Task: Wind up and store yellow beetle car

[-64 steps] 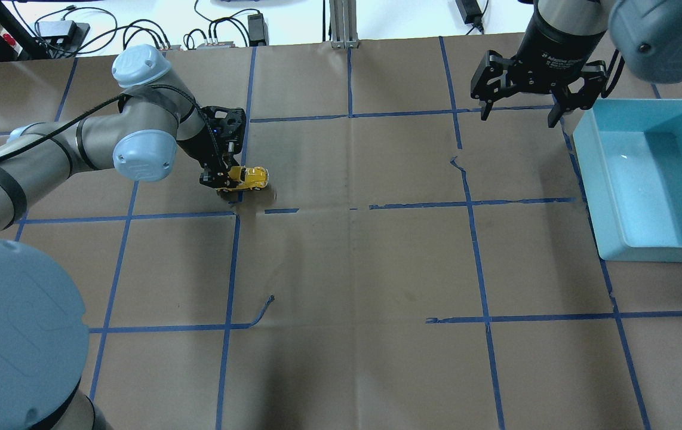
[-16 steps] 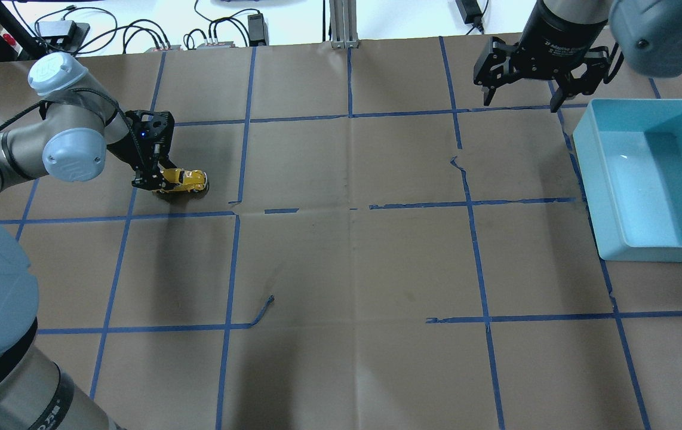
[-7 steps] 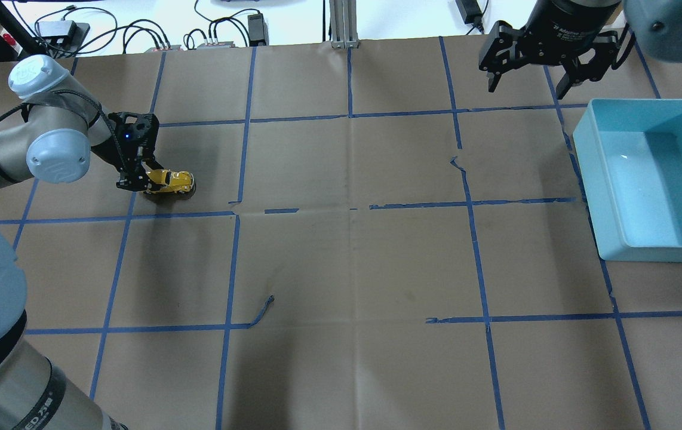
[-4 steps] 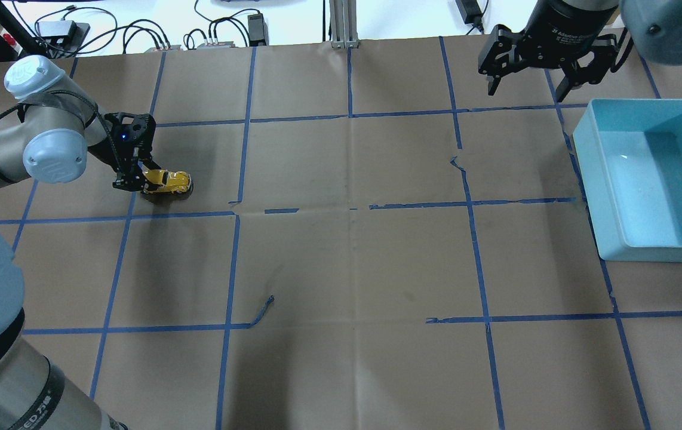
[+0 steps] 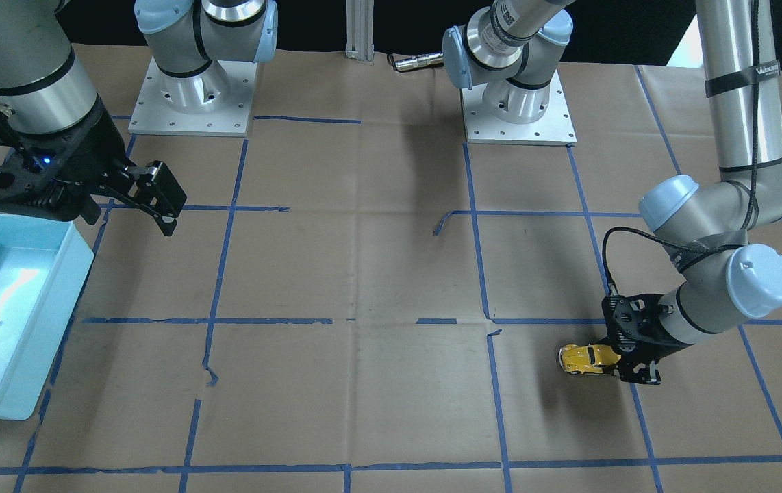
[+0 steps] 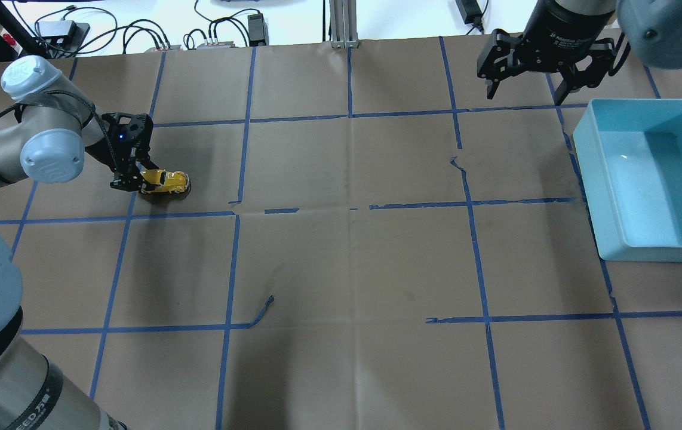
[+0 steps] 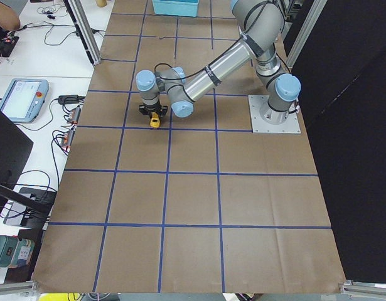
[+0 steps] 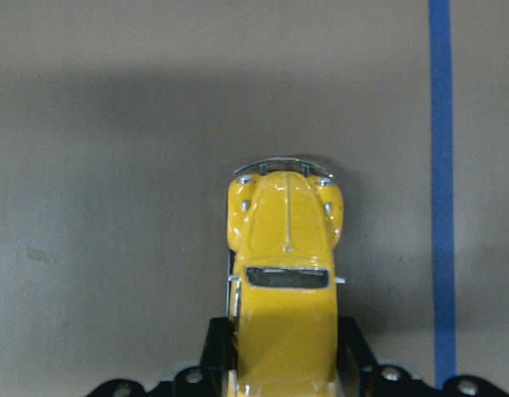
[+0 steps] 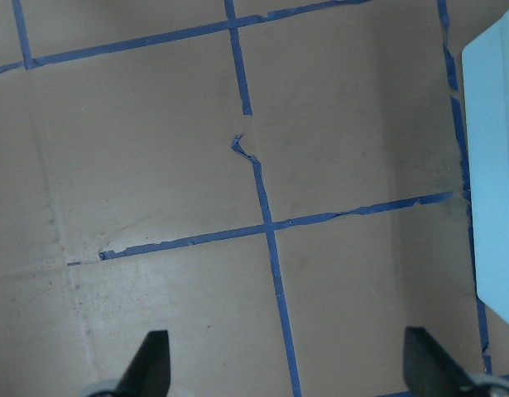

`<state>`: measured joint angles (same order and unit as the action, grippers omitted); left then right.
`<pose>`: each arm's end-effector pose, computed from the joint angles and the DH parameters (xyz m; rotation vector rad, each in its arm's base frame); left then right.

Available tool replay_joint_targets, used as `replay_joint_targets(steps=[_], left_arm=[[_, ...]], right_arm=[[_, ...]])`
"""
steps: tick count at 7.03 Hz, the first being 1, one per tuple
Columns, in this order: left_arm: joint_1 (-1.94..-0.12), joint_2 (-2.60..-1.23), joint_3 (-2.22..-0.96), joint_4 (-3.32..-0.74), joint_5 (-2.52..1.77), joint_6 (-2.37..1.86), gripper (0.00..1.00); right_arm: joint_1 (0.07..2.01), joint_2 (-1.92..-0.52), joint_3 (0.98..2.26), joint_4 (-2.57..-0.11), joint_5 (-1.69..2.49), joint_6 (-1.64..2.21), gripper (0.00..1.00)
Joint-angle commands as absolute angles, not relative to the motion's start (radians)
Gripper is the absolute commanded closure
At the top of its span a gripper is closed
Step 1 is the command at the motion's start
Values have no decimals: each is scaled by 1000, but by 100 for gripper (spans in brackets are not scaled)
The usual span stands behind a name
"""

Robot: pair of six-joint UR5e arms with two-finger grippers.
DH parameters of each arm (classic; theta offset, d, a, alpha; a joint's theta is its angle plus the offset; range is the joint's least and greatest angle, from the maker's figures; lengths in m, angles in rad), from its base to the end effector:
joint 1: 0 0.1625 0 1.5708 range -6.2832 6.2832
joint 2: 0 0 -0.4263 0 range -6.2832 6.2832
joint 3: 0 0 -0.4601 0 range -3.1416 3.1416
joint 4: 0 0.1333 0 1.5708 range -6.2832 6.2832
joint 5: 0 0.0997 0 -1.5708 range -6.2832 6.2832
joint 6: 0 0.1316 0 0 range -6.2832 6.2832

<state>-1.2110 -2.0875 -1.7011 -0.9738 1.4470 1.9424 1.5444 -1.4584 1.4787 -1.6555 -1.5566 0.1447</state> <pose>0.0962 -0.6805 0.1204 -2.1606 -2.1419 0.1412 0.1189 -0.6191 0.4519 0.2661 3.1107 -0.0991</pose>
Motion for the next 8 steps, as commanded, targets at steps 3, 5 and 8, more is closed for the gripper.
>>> replay_joint_targets(steps=[3,5,8], left_arm=[[-1195,-2088,-1700,-977,1447,1957,100],[-1195,-2088,-1700,-977,1447,1957,100],[-1192,-2088,-1698,-979,1448,1977,100]], right_arm=[[1545,-1450,1480,-1655,-1555,146,0],[1546,-1451,1479,-1657,-1560,146,0],[1548,-1450,1473,-1658,-1552,80,0]])
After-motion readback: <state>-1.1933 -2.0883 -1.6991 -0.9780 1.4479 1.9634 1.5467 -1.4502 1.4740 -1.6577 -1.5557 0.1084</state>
